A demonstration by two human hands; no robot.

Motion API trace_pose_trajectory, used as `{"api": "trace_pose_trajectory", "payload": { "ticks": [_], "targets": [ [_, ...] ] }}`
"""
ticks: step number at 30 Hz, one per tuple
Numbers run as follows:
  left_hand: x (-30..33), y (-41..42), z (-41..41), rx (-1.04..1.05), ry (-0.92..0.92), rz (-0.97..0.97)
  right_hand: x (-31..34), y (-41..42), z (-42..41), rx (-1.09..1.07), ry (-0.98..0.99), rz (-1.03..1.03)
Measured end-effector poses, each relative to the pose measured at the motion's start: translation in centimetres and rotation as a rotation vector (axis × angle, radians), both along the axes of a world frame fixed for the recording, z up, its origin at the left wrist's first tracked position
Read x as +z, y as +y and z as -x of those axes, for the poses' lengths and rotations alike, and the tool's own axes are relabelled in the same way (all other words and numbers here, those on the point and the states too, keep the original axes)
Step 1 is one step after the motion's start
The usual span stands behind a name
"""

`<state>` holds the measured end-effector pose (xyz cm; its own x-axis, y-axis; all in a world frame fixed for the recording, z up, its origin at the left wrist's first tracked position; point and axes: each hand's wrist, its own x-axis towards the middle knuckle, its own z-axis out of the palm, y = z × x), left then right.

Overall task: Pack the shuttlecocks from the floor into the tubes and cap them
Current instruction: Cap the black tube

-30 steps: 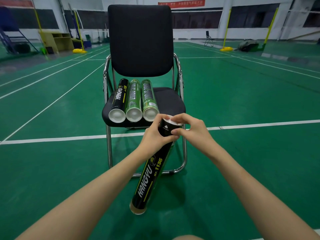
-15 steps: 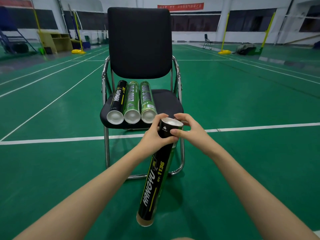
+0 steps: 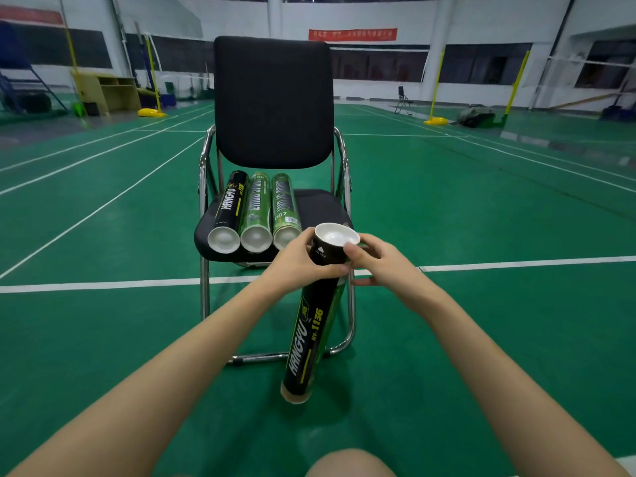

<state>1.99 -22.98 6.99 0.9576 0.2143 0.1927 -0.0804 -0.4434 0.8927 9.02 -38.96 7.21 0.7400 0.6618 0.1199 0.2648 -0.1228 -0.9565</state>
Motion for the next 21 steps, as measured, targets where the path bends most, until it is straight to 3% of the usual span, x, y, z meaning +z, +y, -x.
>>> {"api": "trace_pose_trajectory", "payload": {
  "ticks": [12, 21],
  "targets": [
    [4.6, -2.6, 1.9, -0.207, 0.08, 0.181, 2.1, -2.8, 1.4, 0.003, 0.111, -0.143],
    [6.2, -3.6, 2.9, -0.278, -0.024, 0.205, 4.3, -4.9, 2.6, -0.01, -0.021, -0.199]
  ]
}}
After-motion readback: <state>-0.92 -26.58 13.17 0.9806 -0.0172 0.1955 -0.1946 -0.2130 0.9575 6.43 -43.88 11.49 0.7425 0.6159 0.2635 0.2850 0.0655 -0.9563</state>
